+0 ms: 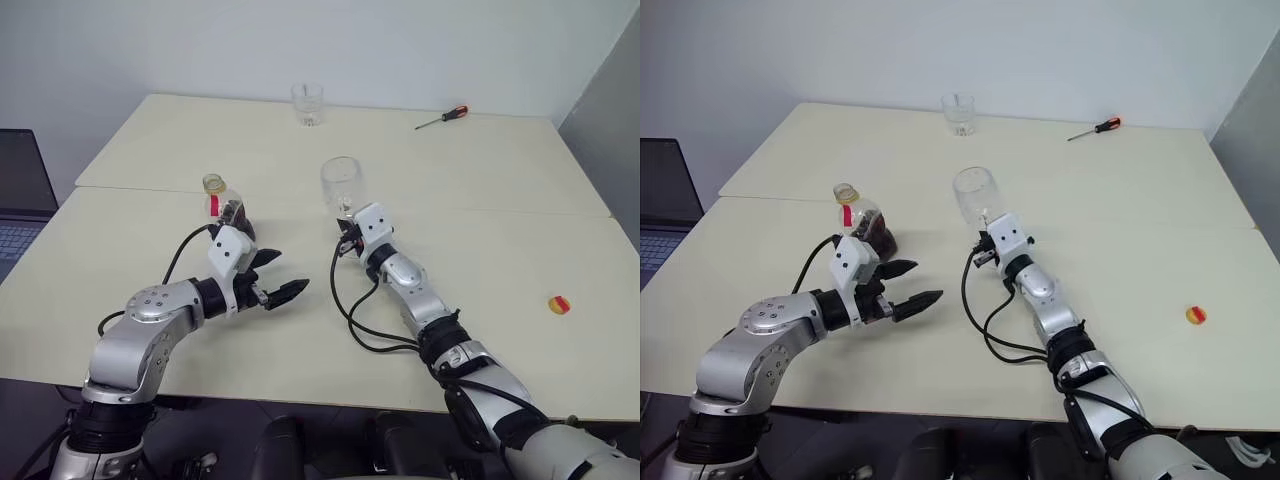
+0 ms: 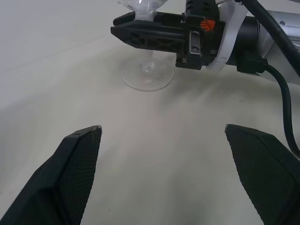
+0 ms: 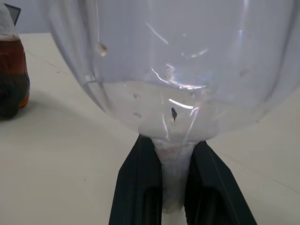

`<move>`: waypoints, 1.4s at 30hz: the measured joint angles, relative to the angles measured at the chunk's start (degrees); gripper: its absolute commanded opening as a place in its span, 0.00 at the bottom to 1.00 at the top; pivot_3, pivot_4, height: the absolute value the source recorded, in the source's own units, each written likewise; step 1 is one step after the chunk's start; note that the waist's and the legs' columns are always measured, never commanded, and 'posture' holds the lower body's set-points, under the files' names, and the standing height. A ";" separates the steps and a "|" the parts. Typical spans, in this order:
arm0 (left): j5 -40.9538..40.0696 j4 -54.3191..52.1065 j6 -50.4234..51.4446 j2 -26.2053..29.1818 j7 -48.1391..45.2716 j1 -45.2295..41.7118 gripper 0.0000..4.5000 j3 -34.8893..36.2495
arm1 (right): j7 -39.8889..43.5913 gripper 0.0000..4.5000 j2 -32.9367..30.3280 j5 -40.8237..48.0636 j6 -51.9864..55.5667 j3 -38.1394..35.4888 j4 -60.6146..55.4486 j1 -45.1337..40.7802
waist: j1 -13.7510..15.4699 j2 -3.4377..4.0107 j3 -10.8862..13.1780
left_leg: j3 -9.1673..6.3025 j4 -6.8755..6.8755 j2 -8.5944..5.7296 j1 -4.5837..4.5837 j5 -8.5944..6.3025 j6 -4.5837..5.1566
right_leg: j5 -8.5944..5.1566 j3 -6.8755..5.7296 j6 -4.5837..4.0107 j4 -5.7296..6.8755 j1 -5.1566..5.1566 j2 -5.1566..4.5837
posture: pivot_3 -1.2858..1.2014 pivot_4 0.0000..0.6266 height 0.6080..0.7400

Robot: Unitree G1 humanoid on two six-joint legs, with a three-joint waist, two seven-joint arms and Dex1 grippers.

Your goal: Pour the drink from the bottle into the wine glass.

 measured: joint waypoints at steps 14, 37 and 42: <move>1.10 0.71 -0.51 1.62 -0.70 -1.68 1.00 -1.51 | 2.35 0.98 -4.17 -0.74 5.21 -0.09 -11.30 7.11 | -0.06 -0.02 0.00 | 0.00 -0.02 0.04 -0.02 0.00 0.00 | 0.00 0.03 0.00 -0.01 -0.04 0.04 | 0.52 0.24 1.00; 2.35 7.54 -21.31 -16.64 17.67 15.06 1.00 13.83 | 30.10 0.98 -40.69 33.30 76.70 -13.10 -70.99 -5.66 | 0.38 -0.13 -0.07 | -0.01 -0.03 0.11 0.03 -0.02 0.02 | -0.15 -0.07 -0.22 -0.05 0.00 0.12 | 0.52 0.24 1.00; 3.99 11.13 -25.35 -16.46 19.63 11.15 1.00 14.37 | 28.97 0.98 -34.99 39.71 83.41 -12.20 -69.86 -10.60 | 0.70 -0.26 -0.14 | 0.05 0.01 0.09 -0.11 -0.02 0.02 | -0.12 -0.14 -0.30 -0.08 -0.01 0.05 | 0.52 0.24 1.00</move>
